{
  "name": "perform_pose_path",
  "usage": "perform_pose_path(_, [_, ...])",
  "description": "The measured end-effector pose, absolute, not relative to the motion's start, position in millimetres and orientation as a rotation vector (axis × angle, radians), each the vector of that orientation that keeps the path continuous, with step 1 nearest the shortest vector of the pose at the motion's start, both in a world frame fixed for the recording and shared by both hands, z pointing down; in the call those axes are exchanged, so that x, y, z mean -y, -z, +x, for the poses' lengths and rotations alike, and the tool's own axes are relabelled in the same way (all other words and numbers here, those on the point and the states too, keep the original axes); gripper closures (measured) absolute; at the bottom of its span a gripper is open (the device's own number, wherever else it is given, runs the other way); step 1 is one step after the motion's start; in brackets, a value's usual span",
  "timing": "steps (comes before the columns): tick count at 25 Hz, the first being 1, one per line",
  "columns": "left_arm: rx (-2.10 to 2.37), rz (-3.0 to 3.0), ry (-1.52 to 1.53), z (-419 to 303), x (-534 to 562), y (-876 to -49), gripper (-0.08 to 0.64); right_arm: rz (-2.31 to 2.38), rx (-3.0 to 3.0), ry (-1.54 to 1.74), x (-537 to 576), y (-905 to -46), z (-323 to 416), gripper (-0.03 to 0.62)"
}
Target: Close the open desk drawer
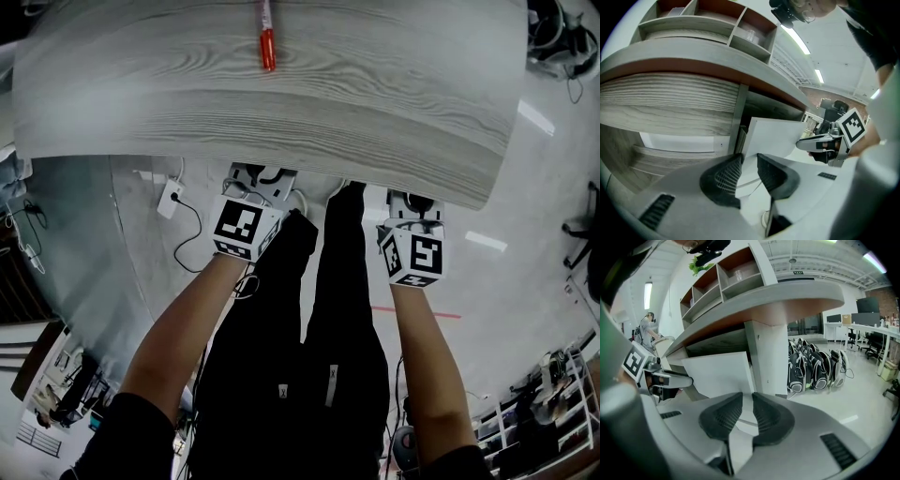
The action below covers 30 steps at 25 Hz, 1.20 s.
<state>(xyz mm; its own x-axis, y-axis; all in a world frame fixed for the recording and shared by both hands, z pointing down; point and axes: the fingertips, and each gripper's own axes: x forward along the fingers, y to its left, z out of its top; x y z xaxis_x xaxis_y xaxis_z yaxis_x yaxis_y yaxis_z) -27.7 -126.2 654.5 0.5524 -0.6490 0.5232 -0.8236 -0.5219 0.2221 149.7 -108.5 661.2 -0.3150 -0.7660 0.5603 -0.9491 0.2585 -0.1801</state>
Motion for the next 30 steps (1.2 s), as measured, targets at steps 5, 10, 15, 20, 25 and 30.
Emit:
perform_pose_path(5, [1.181,2.371,-0.544,-25.5,127.9,-654.5,0.446,1.566,2.178,-0.693,110.5,-660.7,152.1,0.509])
perform_pose_path(10, [1.18,2.4,-0.541,-27.1,130.9,-654.7,0.446,1.569,2.187,-0.679,114.0,-661.4,150.5,0.509])
perform_pose_path(15, [1.207,2.381,-0.525,-25.6,137.8,-654.1,0.446,1.571,2.197,-0.665,118.8,-661.2,151.6,0.509])
perform_pose_path(20, [1.23,2.363,-0.501,-28.3,141.5,-655.8,0.446,1.583,2.192,-0.671,122.0,-663.1,149.3,0.509])
perform_pose_path(25, [1.229,2.38,-0.486,-27.4,142.9,-654.0,0.446,1.586,2.195,-0.661,123.8,-662.2,150.9,0.509])
perform_pose_path(30, [1.233,2.366,-0.45,-32.8,141.9,-649.8,0.445,1.594,2.198,-0.673,119.1,-656.8,148.2,0.505])
